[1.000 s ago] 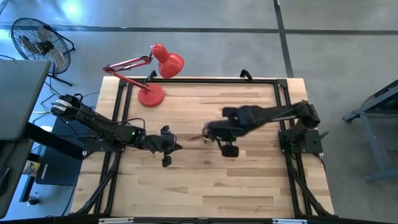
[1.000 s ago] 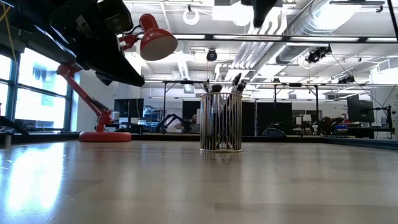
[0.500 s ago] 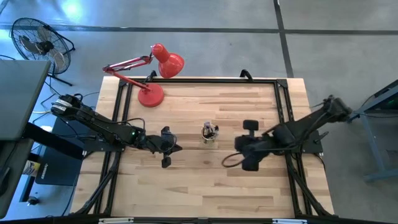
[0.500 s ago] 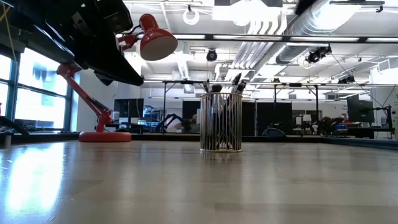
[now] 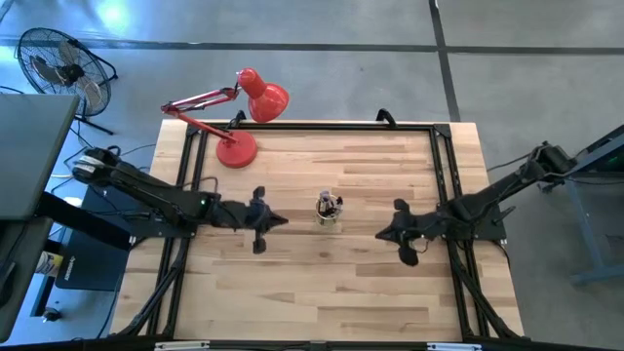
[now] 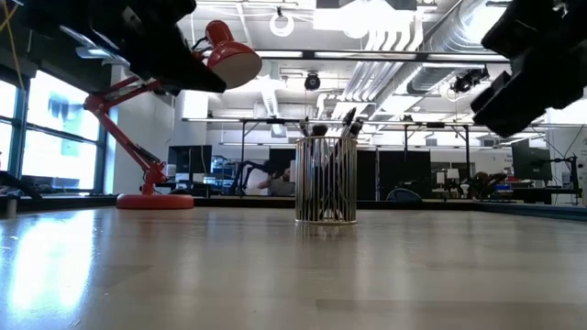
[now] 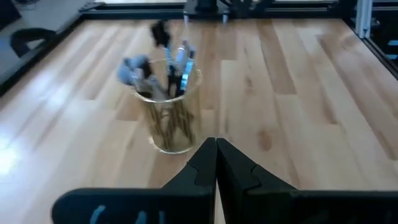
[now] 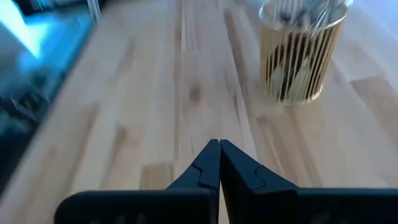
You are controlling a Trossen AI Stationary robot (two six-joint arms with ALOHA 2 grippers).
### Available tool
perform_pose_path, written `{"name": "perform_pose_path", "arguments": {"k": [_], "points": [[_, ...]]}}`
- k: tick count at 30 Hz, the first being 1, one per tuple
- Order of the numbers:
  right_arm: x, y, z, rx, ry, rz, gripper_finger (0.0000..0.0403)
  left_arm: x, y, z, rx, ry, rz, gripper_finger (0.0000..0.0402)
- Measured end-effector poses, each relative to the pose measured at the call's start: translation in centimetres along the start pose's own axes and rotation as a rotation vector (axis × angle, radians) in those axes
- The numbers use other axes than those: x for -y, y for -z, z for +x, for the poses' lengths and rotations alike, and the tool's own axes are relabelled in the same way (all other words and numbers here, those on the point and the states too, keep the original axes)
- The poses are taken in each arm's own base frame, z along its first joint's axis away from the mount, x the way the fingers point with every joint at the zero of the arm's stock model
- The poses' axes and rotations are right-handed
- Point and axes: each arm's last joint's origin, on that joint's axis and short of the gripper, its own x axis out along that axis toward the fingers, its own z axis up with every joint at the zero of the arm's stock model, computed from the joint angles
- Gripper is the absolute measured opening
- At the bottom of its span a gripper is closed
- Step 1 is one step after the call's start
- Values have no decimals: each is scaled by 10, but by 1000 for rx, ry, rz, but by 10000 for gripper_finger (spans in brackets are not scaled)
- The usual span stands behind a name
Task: Put items in baskets/containers
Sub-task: Return to Home Position
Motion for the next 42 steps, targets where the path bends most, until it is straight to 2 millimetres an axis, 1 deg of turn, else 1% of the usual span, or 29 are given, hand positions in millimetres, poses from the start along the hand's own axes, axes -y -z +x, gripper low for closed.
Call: {"name": "perform_pose_path", "arguments": {"k": [3, 6, 8, 12, 14, 18, 24, 25, 29, 34, 38, 42], "points": [[7, 10, -4, 132, -30, 38, 2, -17, -1, -7, 20, 8, 3, 0], [12, 17, -7, 213, -58, 3, 1, -33, 5, -19, 48, 17, -19, 0], [14, 21, -8, 231, -58, -44, 1, -43, 15, -27, 61, 24, -32, 0], [16, 25, -9, 236, -59, -59, 1, -56, 38, -43, 93, 0, -85, 0], [17, 25, -9, 236, -58, -45, 1, -59, 47, -52, 123, -13, -124, 0], [17, 25, -9, 238, -54, -44, 3, -61, 65, -67, 197, -10, -128, 0], [17, 25, -9, 239, -54, -44, 1, -64, 96, -78, 273, -9, -109, 0], [17, 25, -9, 238, -53, -44, 2, -64, 95, -81, 310, -10, -102, 0], [16, 25, -9, 238, -55, -40, 3, -65, 99, -89, 312, -19, -71, 0], [16, 25, -9, 238, -55, -39, 2, -66, 93, -101, 430, -11, -18, 0], [16, 24, -10, 250, -58, -38, 1, -65, 93, -101, 417, 5, 8, 0], [17, 21, -15, 273, -63, -52, 1, -65, 92, -102, 417, 23, -13, 0]]}}
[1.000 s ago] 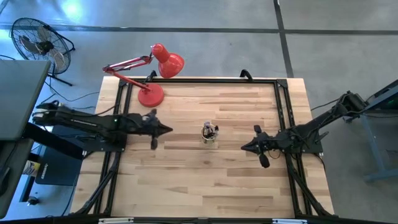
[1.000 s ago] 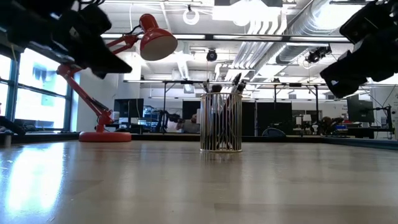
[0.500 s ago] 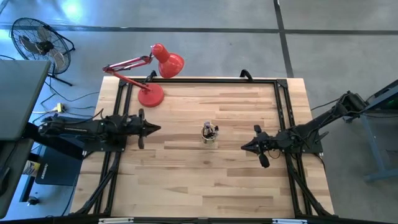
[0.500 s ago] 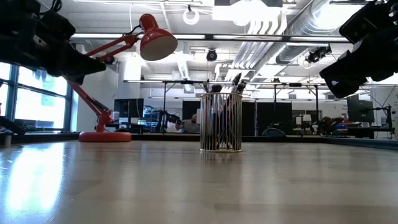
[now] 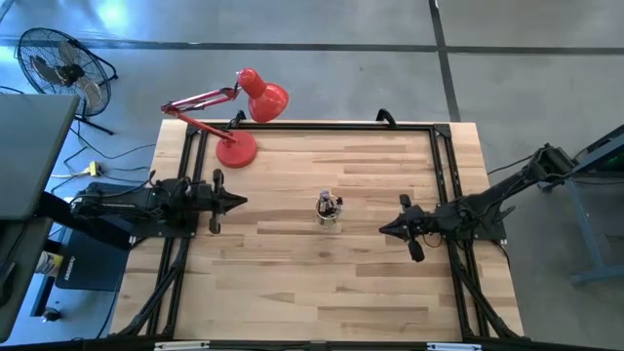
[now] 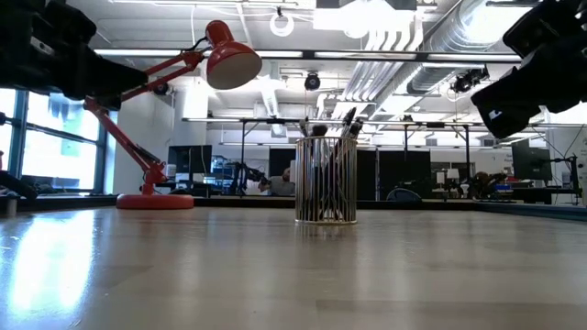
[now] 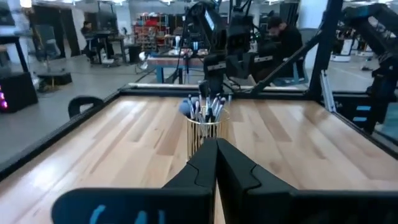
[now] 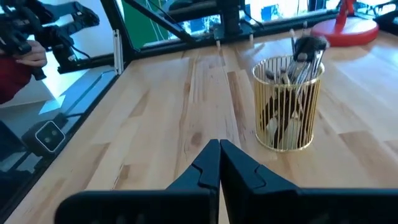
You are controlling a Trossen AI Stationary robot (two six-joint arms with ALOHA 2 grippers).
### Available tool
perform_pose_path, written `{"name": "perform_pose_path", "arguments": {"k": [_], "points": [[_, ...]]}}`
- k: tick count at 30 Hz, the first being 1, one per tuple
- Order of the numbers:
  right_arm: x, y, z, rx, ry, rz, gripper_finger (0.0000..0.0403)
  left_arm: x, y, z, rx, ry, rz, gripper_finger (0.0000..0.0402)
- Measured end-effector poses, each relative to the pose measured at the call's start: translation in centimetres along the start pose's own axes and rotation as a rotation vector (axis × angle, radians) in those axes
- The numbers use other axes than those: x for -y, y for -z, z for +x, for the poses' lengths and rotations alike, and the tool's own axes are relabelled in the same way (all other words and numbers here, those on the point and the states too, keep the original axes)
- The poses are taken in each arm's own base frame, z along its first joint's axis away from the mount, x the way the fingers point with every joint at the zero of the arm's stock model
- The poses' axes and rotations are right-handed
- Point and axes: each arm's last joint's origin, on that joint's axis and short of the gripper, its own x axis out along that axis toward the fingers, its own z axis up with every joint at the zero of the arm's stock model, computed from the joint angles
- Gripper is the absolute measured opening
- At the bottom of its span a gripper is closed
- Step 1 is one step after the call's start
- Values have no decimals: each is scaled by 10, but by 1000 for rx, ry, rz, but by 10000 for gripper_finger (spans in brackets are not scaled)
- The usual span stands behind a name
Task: Put items in baskets/containers
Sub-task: Return to Home Position
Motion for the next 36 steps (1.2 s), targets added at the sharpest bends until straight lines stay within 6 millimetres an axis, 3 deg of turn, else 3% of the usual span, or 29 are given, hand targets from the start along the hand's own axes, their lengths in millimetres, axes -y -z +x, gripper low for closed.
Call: {"name": "perform_pose_path", "arguments": {"k": [7, 21, 36], "points": [[9, -2, -9, -6, 63, -86, 1, -1, 0, 0, -5, -44, -36, 1], [43, -18, -20, 49, 4, -153, 0, -1, -1, 0, -6, -43, -36, 1], [47, -23, -43, 182, 126, -102, 0, -1, -1, 0, -6, -42, -36, 1]]}}
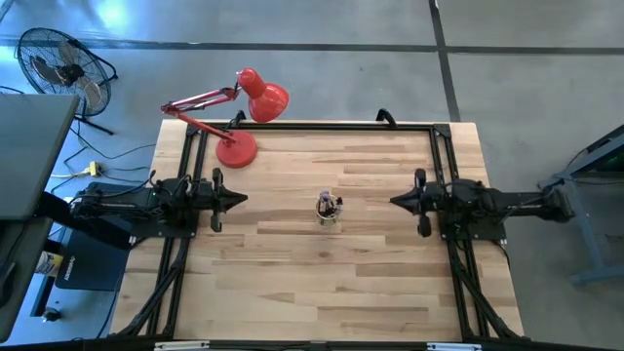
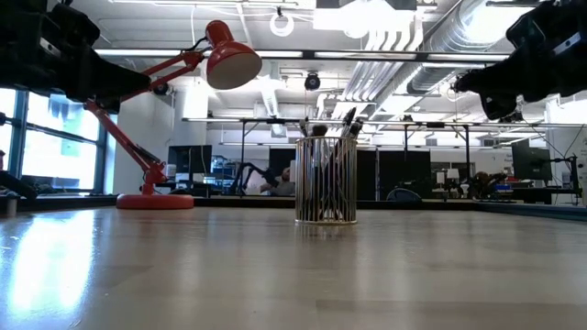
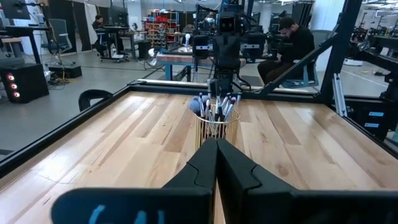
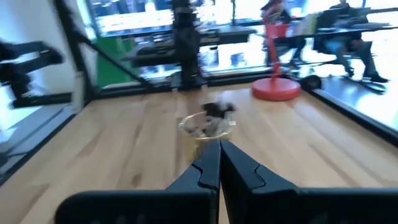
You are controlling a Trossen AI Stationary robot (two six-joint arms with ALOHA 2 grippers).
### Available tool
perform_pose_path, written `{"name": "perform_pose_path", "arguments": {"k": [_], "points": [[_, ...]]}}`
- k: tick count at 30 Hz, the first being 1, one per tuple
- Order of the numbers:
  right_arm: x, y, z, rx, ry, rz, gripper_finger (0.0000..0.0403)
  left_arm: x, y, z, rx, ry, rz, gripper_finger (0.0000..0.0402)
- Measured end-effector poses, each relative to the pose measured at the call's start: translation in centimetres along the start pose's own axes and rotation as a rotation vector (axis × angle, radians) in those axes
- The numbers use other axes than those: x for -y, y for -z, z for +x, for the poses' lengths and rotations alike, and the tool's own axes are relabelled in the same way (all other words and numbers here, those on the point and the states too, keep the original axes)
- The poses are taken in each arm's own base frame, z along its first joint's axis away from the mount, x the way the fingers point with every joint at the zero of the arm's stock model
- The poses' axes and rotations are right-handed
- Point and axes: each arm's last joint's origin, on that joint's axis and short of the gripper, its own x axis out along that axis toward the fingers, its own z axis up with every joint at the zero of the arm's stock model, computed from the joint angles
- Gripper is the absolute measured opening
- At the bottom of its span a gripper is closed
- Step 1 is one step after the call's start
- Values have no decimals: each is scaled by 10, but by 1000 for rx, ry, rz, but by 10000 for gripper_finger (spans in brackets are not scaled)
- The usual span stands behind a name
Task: Put items in baskets/containers
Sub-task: Return to Home Position
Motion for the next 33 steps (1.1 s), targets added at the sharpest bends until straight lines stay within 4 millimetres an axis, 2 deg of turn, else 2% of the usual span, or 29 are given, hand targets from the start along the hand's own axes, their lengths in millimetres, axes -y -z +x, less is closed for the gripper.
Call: {"name": "perform_pose_path", "arguments": {"k": [6, 10, 12, 15, 20, 33], "points": [[2, -2, -9, 54, 32, -36, 0, 0, 0, 0, 0, 0, 0, 1], [3, 2, -9, 44, 72, -65, 0, 0, 0, 0, -1, 1, 0, 2], [3, 7, -5, 104, 48, -76, 0, 0, 0, 0, 0, 1, 0, 2], [0, 11, -3, 90, -43, -123, 0, 0, 0, 0, 1, 1, 0, 2], [0, 12, -3, 78, -68, -8, 0, 0, 0, 0, 1, 0, 0, 2], [0, 11, -3, 84, -66, -3, 0, 0, 0, 0, 0, 1, 0, 2]]}}
